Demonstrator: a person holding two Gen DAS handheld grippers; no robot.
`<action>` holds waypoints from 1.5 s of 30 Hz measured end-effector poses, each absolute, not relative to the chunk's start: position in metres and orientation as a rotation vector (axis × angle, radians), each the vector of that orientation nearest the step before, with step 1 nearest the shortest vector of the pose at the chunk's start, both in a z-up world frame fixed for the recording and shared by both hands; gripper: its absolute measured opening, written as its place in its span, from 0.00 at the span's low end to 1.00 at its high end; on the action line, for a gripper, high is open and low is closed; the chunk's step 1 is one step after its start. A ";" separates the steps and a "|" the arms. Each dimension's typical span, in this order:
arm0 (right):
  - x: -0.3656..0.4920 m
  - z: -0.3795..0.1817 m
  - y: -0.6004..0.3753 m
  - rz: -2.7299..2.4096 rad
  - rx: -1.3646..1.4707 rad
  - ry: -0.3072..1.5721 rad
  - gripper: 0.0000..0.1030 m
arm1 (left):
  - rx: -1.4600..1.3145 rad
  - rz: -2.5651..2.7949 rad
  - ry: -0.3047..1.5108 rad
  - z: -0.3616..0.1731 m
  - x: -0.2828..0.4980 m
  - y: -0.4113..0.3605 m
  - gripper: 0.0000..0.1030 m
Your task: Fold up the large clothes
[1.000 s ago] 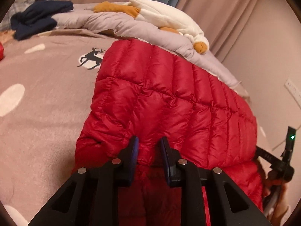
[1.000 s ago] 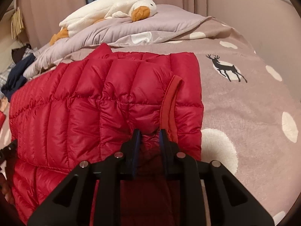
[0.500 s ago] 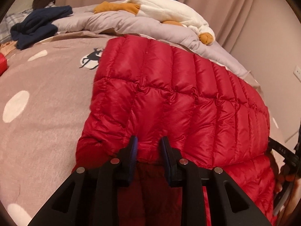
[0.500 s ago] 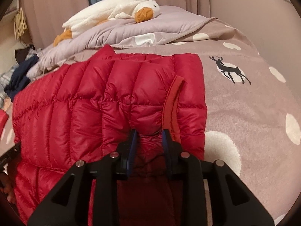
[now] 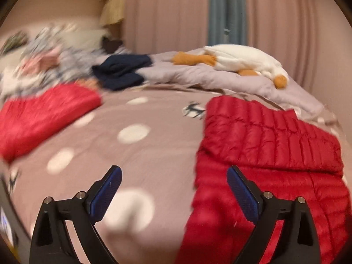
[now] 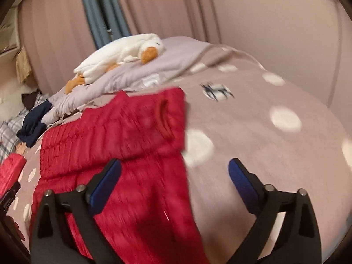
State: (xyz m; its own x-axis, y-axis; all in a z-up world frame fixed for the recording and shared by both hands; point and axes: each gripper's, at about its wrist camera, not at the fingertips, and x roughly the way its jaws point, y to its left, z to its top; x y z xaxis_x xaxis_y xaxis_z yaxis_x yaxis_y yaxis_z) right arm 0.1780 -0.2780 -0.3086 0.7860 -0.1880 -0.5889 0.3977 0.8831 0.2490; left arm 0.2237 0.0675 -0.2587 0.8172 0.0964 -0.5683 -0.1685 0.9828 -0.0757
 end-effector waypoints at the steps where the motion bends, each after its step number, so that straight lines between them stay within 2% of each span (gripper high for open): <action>1: 0.169 -0.312 -0.276 -0.340 0.377 0.597 0.96 | -0.178 0.162 0.599 -0.261 0.214 0.076 0.93; 8: 0.086 -0.329 -0.263 -0.300 0.482 0.525 0.96 | -0.605 0.159 0.568 -0.291 0.131 0.134 0.93; 12: 0.061 -0.348 -0.258 -0.255 0.546 0.511 0.97 | -0.556 0.171 0.636 -0.319 0.113 0.127 0.93; 16: 0.049 -0.372 -0.253 -0.216 0.627 0.536 0.97 | -0.405 0.069 0.656 -0.319 0.107 0.100 0.93; 29: 0.056 -0.385 -0.201 -0.046 0.688 0.500 0.95 | -0.671 -0.350 0.692 -0.326 0.117 0.054 0.91; 31: 0.056 -0.385 -0.202 -0.047 0.689 0.495 0.89 | -0.659 -0.312 0.694 -0.327 0.119 0.056 0.71; 32: 0.054 -0.386 -0.204 -0.049 0.699 0.490 0.79 | -0.643 -0.296 0.697 -0.328 0.120 0.058 0.65; 33: 0.054 -0.387 -0.207 -0.058 0.718 0.487 0.67 | -0.624 -0.274 0.700 -0.329 0.121 0.059 0.55; 34: 0.055 -0.390 -0.212 -0.068 0.739 0.489 0.62 | -0.620 -0.259 0.701 -0.331 0.119 0.061 0.52; 36: 0.057 -0.394 -0.218 -0.090 0.750 0.497 0.43 | -0.636 -0.258 0.697 -0.334 0.117 0.065 0.51; 39: 0.057 -0.393 -0.215 -0.112 0.700 0.510 0.39 | -0.609 -0.223 0.689 -0.335 0.115 0.064 0.44; 45: 0.060 -0.390 -0.206 -0.164 0.590 0.535 0.34 | -0.555 -0.187 0.684 -0.334 0.113 0.060 0.41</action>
State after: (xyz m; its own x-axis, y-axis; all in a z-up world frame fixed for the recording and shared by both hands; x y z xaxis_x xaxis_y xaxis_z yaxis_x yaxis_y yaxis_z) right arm 0.0599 -0.2062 -0.3895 0.8517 0.0032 -0.5241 0.2958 0.8225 0.4858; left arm 0.1135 0.0596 -0.3339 0.7650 -0.3398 -0.5470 -0.0148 0.8400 -0.5424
